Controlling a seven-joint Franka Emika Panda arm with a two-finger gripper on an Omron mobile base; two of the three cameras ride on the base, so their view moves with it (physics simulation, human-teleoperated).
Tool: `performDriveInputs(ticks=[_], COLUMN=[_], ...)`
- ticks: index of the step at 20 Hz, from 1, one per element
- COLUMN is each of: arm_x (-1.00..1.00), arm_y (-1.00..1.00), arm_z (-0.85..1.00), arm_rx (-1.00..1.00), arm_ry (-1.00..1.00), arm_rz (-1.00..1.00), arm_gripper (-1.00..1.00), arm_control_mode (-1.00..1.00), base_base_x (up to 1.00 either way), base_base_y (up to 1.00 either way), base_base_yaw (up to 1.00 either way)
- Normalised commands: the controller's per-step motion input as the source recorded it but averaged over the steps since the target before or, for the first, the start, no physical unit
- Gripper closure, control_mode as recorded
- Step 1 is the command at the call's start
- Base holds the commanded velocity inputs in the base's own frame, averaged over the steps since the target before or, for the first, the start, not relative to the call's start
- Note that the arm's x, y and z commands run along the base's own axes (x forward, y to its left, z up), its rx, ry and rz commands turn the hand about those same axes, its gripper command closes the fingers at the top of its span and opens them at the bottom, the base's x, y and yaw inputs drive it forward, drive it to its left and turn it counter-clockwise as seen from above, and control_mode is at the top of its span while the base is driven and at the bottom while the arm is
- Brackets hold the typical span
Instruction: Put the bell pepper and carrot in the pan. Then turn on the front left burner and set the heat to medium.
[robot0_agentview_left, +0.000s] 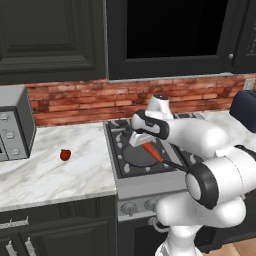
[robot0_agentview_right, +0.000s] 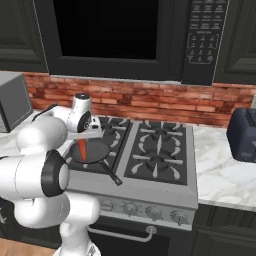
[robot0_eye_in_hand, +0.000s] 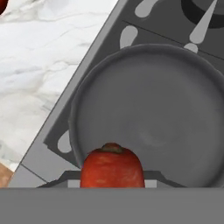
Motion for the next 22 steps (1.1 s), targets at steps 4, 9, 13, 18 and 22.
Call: performDriveInputs(ticks=[4,9,13,18,22], arm_x=[0.29,0.28,0.17,0.04,-0.02], arm_y=[-0.01,-0.14,-0.16,-0.08,0.0], arm_z=[0.0,0.0,-0.05,-0.19,-0.28], arm_rx=[-0.05,0.0,-0.01,-0.02,0.0], arm_ry=[0.0,0.0,0.0,0.0,0.0], arm_rz=[0.0,0.0,0.0,0.0,0.0], arm_gripper=[1.0,1.0,1.0,1.0,1.0], arm_control_mode=[-1.0,-1.0,-1.0,-1.0,-1.0], base_base_x=[0.0,0.0,0.0,0.0,0.0], base_base_y=[0.0,0.0,0.0,0.0,0.0], base_base_yaw=[0.0,0.0,0.0,0.0,0.0])
